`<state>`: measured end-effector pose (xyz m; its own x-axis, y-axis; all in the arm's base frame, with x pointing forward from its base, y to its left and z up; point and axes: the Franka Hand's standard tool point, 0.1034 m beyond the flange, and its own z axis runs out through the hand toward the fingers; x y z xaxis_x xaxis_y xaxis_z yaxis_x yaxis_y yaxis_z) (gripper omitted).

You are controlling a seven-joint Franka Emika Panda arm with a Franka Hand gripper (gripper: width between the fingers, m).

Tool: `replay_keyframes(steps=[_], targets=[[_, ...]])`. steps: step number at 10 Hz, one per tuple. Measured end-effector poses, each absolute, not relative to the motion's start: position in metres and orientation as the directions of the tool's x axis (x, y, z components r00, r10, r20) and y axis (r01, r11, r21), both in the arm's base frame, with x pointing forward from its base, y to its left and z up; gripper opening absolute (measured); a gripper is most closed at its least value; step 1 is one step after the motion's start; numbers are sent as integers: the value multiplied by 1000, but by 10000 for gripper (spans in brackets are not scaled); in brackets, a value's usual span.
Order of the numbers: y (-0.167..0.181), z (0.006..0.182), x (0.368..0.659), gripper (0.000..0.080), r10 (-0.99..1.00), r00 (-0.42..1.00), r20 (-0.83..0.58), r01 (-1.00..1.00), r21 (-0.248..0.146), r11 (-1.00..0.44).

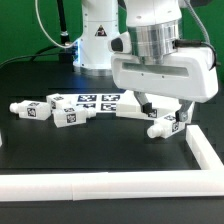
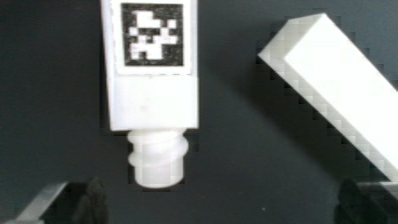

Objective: Assemble one leg

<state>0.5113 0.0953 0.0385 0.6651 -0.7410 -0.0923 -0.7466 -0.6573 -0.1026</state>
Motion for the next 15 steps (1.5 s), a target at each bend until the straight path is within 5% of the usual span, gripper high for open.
replay_keyframes(steps=[3,8,10,11,12,15], targets=[[97,26,497,650,-752,645,-136,-763,-62,-643],[106,8,493,649,-772,626,-109,-780,-67,-622],[106,8,493,406,-770,628,-109,-778,-68,-625],[106,8,493,406,-769,630,-109,-776,-68,-627],[106,9,494,285,-763,638,-107,-770,-70,-634],[85,39,519,285,-692,715,-97,-699,-105,-708]])
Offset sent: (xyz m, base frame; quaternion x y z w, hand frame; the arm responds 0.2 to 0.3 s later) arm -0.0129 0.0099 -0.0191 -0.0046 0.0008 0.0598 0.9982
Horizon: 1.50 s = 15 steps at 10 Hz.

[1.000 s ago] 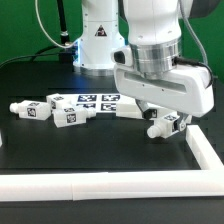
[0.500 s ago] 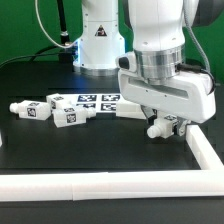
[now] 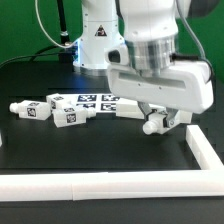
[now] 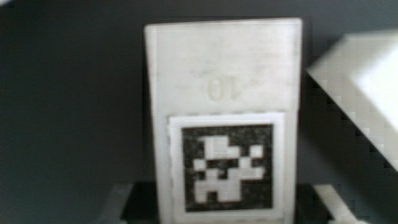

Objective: Assemble one leg

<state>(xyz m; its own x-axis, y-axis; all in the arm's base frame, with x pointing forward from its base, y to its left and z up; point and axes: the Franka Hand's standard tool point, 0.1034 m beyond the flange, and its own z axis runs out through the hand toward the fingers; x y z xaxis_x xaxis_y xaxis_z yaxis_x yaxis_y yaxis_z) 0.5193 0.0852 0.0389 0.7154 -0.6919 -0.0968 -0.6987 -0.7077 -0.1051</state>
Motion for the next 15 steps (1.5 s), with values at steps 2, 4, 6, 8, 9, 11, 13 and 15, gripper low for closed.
replay_keyframes(steps=[2,4,6,8,9,11,13,15], targets=[[68,60,522,285,-626,776,-80,-631,-126,-766],[49,72,505,285,-613,788,-58,-614,-133,-778],[51,70,504,285,-607,793,-60,-609,-132,-782],[51,69,504,285,-606,793,-60,-609,-131,-783],[50,69,503,285,-600,798,-60,-602,-131,-788],[15,72,467,285,-512,857,-66,-516,-132,-846],[-15,82,425,286,-478,875,-71,-484,-126,-866],[-15,80,422,287,-478,876,-67,-483,-123,-867]])
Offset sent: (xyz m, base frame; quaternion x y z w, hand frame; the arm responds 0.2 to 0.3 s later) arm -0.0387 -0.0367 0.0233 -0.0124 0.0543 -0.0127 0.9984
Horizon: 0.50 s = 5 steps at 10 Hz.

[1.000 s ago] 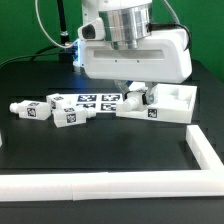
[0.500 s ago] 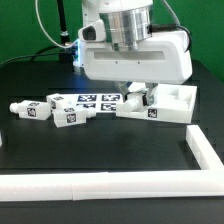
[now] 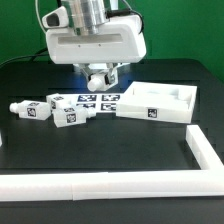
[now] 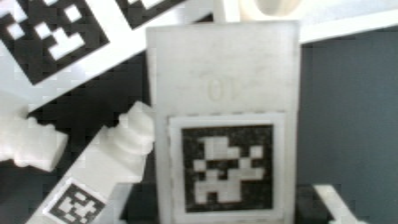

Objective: Assemble one leg

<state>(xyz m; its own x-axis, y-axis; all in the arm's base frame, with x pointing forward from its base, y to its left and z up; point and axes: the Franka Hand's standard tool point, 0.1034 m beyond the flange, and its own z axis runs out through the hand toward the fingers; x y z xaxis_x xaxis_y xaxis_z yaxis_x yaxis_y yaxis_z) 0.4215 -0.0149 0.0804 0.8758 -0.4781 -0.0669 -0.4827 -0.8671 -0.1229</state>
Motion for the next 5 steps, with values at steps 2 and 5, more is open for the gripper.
replay_keyframes(steps=[2,5], targets=[[-15,80,421,287,-477,876,-68,-482,-122,-867],[-23,65,388,287,-467,883,-41,-469,-92,-878]])
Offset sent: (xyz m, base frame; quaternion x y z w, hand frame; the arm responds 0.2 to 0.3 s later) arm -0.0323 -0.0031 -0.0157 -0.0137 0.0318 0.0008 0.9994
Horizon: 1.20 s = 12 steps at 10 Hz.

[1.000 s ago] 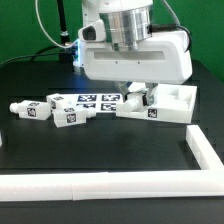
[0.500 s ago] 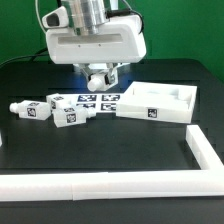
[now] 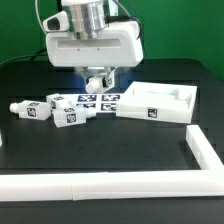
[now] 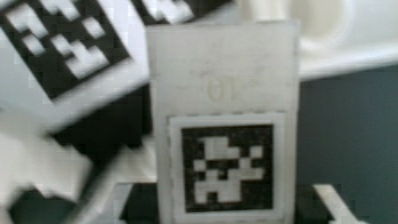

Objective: Assemble one leg

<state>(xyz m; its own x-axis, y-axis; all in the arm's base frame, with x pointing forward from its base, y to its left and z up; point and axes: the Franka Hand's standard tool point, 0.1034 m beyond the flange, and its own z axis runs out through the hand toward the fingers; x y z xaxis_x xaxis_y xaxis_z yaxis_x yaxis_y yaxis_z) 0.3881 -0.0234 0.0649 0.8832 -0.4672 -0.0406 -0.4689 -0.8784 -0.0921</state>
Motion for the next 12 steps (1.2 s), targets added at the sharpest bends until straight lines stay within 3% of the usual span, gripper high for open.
replay_keyframes(steps=[2,5,10,12], targets=[[-30,41,351,287,-478,878,-19,-479,-45,-877],[-21,16,350,287,-474,880,-23,-475,-24,-880],[-20,10,359,287,-467,884,-25,-468,-25,-884],[-19,22,358,522,-451,891,-52,-453,-38,-891]])
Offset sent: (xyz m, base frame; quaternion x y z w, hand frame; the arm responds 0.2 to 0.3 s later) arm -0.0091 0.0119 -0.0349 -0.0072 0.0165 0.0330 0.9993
